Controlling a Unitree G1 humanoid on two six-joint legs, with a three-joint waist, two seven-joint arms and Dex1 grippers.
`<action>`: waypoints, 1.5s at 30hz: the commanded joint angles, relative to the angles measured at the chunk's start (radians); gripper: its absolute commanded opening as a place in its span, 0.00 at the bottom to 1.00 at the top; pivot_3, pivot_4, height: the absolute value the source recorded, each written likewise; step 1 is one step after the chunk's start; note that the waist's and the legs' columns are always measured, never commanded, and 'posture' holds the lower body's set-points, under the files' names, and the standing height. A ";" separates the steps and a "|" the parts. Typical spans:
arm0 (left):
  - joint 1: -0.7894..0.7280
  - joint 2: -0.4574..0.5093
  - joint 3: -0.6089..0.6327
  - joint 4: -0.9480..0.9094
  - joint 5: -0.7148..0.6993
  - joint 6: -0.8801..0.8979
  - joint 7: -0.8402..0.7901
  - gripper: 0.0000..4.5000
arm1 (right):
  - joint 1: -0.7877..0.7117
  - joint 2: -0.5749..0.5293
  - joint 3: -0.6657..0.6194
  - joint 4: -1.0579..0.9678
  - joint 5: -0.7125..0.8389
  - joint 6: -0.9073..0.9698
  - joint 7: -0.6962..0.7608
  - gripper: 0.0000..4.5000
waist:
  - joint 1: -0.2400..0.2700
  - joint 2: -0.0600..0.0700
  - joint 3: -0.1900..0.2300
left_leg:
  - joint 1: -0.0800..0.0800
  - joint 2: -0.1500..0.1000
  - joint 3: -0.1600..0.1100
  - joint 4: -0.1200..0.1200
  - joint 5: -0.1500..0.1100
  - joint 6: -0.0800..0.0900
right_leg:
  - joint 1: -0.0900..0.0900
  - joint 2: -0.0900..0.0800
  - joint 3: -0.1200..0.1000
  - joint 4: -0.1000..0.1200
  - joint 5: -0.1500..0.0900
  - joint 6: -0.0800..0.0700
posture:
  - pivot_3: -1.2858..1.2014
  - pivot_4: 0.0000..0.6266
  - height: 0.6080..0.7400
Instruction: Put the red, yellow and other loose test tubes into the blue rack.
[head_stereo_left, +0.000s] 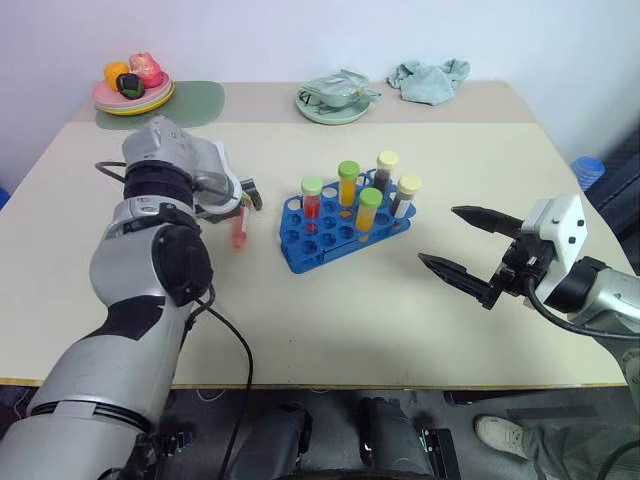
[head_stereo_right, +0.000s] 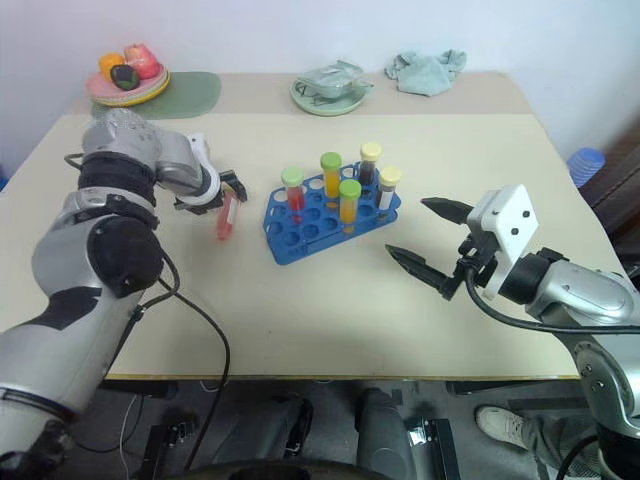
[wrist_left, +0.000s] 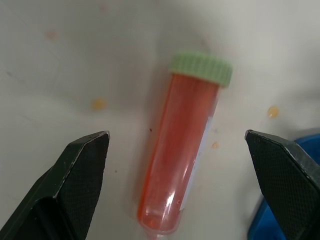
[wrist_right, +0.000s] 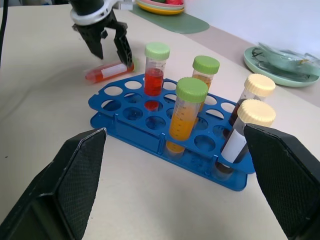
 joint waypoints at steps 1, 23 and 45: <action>-0.050 -0.001 -0.022 0.025 0.018 -0.047 0.000 0.99 | -0.008 -0.014 -0.028 -0.029 0.014 0.001 0.001 1.00 | -0.001 0.000 0.000 | 0.000 0.000 0.000 0.000 0.000 0.000 | 0.000 0.000 0.000 0.000 0.000 0.000 | 0.52 0.24 1.00; -0.058 0.006 -0.047 0.128 0.033 -0.204 -0.011 0.94 | -0.319 -0.190 0.066 0.009 0.213 0.216 0.071 1.00 | 0.000 0.000 0.000 | -0.001 0.000 0.000 0.000 0.000 0.000 | 0.000 -0.001 0.000 0.000 0.000 0.000 | 0.52 0.24 1.00; 0.467 0.170 -0.264 -0.994 -0.337 -0.183 -0.913 0.17 | -0.199 -0.135 0.040 0.004 0.140 0.124 0.087 1.00 | -0.032 0.001 -0.001 | -0.006 0.001 0.003 0.000 0.000 0.000 | -0.008 -0.001 0.002 0.003 0.000 -0.001 | 0.52 0.24 1.00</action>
